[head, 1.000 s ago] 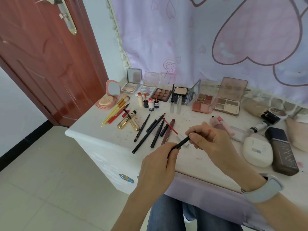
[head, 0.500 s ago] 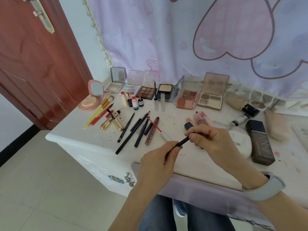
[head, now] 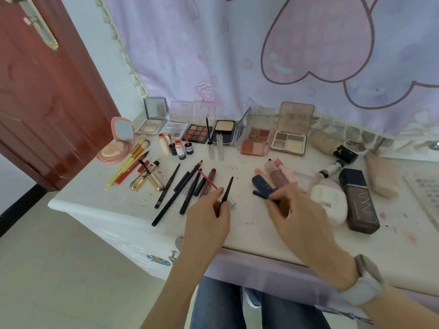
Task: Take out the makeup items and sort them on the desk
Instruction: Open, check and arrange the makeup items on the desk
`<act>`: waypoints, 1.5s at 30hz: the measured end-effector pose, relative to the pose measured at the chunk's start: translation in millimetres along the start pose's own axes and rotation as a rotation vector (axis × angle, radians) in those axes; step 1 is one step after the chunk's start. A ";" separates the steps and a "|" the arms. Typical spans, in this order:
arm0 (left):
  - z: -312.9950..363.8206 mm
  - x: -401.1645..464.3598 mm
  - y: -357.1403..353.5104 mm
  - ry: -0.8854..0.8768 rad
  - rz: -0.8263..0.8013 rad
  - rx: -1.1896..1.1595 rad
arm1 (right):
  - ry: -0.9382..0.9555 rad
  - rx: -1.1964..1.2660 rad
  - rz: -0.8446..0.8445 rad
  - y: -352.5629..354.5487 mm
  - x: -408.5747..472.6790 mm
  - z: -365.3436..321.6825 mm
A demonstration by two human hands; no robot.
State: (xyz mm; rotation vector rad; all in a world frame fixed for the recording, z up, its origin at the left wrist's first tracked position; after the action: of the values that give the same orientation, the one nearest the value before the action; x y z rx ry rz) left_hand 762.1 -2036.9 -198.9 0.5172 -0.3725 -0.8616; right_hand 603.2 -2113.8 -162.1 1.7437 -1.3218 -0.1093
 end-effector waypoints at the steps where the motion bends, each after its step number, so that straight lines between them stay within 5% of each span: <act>1: 3.1 2.6 0.9 -0.009 0.031 0.026 | 0.086 -0.108 -0.001 -5.9 -5.3 -7.6; 5: 16.6 15.2 -0.9 -0.036 0.089 0.141 | 0.288 -0.278 -0.011 -20.9 -15.7 -18.6; 16: 41.3 46.5 -31.9 -0.203 0.067 0.637 | 0.344 -0.274 -0.002 -28.9 -21.9 -14.3; 27: 43.3 -14.3 -12.8 -0.549 0.084 0.567 | 0.430 -0.273 -0.082 -38.1 -26.9 -23.6; 32: 40.2 -25.5 -7.9 -0.594 0.109 0.554 | 0.468 -0.252 -0.113 -41.0 -27.0 -27.1; 37: 41.7 -22.0 -20.7 -0.628 0.036 0.586 | 0.375 -0.259 0.076 -11.0 -3.2 -12.2; 45: 34.6 -26.1 -29.7 -0.630 -0.028 0.606 | 0.314 -0.445 -0.034 -34.2 14.2 -4.7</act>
State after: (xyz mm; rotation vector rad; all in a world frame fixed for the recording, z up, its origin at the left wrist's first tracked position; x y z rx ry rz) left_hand 710.5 -2041.9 -190.3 0.8029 -1.2286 -0.9250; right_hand 636.4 -2122.2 -177.1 1.3408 -0.9524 -0.1312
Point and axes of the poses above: each hand's wrist, its own x-axis towards the middle knuckle, its own y-axis out of the back of the hand, z = x × y, the point moved 10 cm from there along x, towards the middle knuckle, and after that the axes turned 1 degree about -x, right-handed, at the moved point
